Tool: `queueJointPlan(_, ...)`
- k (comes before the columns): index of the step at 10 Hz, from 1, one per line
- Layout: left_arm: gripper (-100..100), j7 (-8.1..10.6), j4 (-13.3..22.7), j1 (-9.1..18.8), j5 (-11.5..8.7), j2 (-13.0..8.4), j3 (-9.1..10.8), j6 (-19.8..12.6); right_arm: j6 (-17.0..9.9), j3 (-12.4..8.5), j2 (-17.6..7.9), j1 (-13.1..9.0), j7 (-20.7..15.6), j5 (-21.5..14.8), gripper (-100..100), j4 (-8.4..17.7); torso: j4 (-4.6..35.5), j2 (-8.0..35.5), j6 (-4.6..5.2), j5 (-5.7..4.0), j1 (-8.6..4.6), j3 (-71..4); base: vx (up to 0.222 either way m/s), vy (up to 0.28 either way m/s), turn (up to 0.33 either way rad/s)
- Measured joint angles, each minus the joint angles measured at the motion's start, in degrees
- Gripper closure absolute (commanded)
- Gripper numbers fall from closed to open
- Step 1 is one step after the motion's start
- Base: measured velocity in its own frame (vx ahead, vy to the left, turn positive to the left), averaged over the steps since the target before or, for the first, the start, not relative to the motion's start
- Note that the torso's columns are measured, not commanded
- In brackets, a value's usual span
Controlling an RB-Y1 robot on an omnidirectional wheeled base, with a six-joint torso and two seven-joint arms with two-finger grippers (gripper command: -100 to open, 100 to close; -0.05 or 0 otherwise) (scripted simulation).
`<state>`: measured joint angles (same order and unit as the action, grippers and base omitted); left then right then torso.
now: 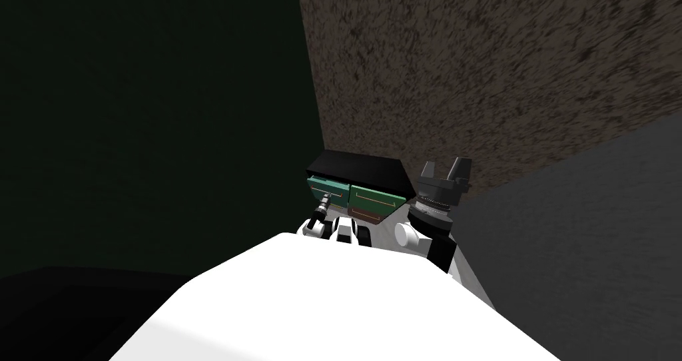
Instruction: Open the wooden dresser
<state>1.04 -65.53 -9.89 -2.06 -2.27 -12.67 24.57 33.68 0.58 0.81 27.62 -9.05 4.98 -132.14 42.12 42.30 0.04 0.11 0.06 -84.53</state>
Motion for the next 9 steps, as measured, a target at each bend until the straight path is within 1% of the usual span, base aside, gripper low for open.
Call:
queueJointPlan(1,100,0.02,-0.2,-0.2,0.0,-0.1,-0.13,-0.2,0.0,0.0,0.0,0.0,0.0,0.0,0,0.0,0.0,-0.1,0.02,-0.02,-0.04,-0.1,-0.193,0.027,0.024)
queueJointPlan(3,100,0.01,-0.8,-0.8,0.1,-0.2,-0.33,-0.7,0.0,0.0,0.0,0.0,0.0,0.0,0,0.0,0.1,-0.4,0.03,-0.1,-0.15,-0.2,-0.111,0.024,0.012)
queueJointPlan(5,100,0.07,-1.6,-1.3,0.1,-0.3,-0.67,-0.6,0.0,0.0,0.0,0.0,0.0,0.0,0,0.0,0.0,0.0,0.01,-0.01,-0.03,0.0,-0.178,0.031,0.016)
queueJointPlan(6,-100,0.06,-1.9,-1.6,0.2,-0.3,-0.79,-0.8,0.0,0.0,0.0,0.0,0.0,0.0,0,0.0,0.0,0.0,0.05,0.0,-0.05,0.0,-0.111,0.021,0.033)
queueJointPlan(9,-100,-0.05,-5.4,-1.4,0.1,-0.3,-0.92,-4.3,0.0,0.0,0.0,0.0,0.0,0.0,0,0.0,0.0,-0.5,-0.02,-0.11,-0.11,-0.3,-0.012,0.001,0.02)
